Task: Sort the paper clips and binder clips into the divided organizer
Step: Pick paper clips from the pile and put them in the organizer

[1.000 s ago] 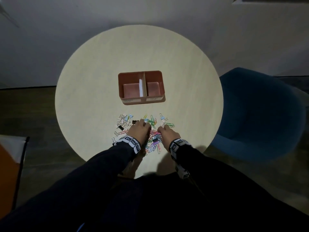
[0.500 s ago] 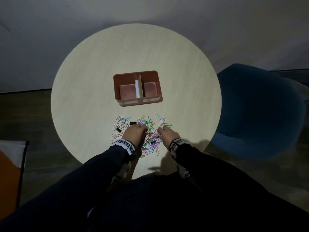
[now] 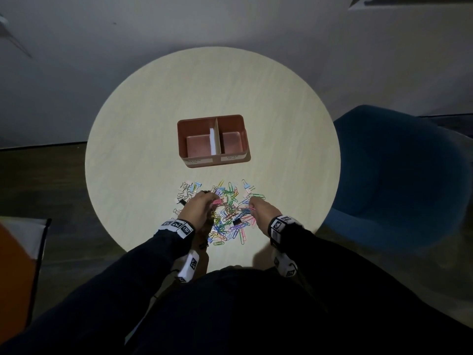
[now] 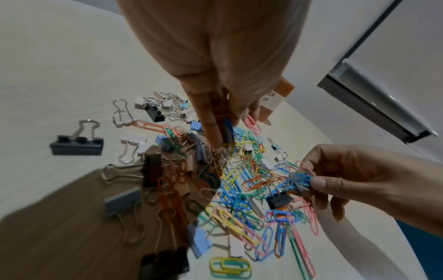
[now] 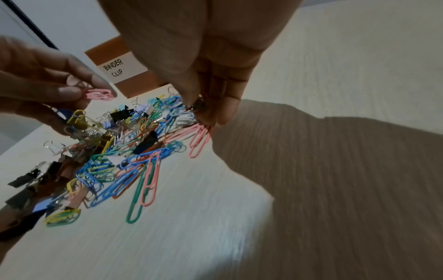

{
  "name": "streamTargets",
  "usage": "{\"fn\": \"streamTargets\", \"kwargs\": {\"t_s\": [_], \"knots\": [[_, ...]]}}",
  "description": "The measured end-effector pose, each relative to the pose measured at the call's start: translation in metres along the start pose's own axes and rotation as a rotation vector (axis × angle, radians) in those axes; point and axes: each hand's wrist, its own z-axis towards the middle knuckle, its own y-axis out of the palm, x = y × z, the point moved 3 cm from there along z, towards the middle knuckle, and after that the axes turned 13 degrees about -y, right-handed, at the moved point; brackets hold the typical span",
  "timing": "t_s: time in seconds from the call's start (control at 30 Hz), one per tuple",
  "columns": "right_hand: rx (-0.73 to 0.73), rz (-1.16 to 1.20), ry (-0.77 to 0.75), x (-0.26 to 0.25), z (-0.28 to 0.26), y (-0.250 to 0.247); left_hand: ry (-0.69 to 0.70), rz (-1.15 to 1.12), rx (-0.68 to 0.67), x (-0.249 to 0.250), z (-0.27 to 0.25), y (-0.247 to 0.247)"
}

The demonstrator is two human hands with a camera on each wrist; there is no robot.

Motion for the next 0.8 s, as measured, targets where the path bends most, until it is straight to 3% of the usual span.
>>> {"fn": "streamTargets", "kwargs": {"t_s": [0.2, 0.47, 0.8], "knots": [[0.029, 0.16, 0.023, 0.005, 0.004, -0.001, -0.058, -0.05, -0.032, 0.003, 0.001, -0.002], [0.054, 0.196, -0.004, -0.003, 0.007, -0.009, -0.2, -0.142, -0.077, 0.003, 0.0, -0.009], [0.226, 0.237, -0.18, -0.036, 0.011, -0.054, -0.098, -0.184, -0.048, 0.034, -0.005, -0.044]]}}
